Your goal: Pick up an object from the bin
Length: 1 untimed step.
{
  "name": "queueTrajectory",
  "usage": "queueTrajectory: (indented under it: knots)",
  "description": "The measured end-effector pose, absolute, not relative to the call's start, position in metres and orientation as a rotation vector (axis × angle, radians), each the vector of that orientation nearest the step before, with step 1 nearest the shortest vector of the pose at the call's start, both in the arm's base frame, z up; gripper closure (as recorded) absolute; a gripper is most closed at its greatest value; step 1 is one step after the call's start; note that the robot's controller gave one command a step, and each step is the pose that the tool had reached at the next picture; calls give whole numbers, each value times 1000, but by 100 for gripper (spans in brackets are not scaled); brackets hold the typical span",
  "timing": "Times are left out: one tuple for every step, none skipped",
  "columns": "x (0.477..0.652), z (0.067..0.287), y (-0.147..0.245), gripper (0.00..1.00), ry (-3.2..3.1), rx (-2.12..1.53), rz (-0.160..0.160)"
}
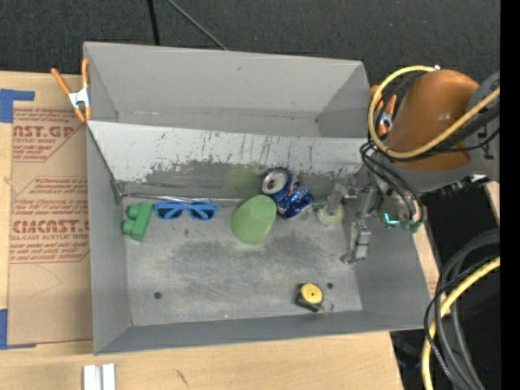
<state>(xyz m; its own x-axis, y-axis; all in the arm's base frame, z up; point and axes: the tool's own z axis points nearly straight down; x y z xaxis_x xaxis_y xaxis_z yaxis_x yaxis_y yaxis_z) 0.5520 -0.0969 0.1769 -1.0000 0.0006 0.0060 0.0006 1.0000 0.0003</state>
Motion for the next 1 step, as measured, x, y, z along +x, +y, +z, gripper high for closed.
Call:
queueTrajectory:
  knots:
    - [489, 93, -106, 0, -3115, 390, -2]
